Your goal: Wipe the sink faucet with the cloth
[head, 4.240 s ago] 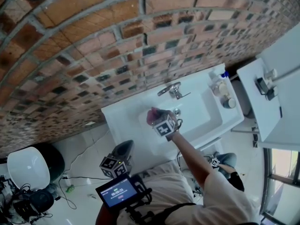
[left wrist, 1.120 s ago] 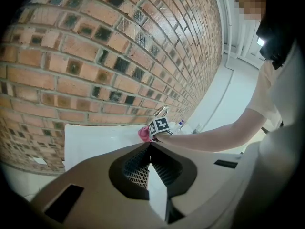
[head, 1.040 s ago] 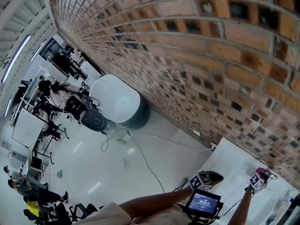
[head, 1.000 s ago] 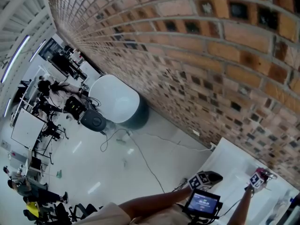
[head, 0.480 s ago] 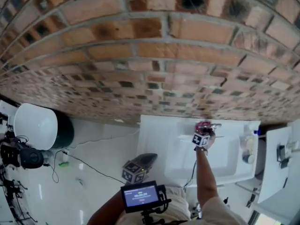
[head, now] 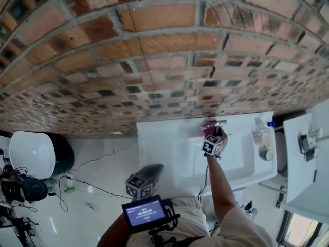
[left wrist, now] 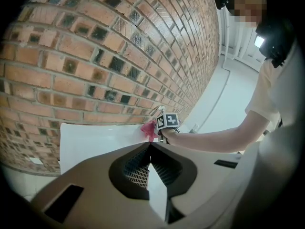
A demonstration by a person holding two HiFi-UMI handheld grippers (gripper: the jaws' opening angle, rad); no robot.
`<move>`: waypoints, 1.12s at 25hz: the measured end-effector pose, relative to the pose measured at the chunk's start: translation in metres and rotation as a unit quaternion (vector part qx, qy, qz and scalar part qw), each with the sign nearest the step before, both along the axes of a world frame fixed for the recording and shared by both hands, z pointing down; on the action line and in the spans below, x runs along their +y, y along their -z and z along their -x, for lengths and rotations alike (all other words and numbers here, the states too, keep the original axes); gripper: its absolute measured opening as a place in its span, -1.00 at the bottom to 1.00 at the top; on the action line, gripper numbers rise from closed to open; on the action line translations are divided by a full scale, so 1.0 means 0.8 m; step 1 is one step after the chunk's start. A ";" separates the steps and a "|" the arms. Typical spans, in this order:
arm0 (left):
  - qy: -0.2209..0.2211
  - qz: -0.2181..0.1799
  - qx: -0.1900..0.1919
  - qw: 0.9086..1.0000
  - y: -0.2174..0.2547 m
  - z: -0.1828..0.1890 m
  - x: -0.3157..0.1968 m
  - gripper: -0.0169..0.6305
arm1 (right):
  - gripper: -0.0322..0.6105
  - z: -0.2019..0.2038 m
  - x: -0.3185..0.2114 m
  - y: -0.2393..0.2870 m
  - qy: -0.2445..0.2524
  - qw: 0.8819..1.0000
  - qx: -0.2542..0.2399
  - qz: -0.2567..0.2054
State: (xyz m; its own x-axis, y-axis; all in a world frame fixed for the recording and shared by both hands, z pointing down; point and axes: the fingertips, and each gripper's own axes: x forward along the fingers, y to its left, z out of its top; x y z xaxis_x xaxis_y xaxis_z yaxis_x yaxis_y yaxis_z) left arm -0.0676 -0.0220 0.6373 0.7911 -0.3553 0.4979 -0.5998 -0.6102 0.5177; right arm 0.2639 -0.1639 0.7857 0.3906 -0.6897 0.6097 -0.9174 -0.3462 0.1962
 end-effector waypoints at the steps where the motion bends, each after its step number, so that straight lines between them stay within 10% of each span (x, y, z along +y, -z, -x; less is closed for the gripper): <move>1: -0.001 0.000 -0.001 1.000 0.000 -0.001 0.001 -0.98 | -0.66 -0.002 0.001 0.006 -0.001 1.000 -0.005 -0.008; 28: -0.011 -0.001 -0.003 1.000 -0.002 -0.021 0.011 -0.98 | -0.66 0.025 0.004 0.140 0.083 0.980 -0.031 -0.176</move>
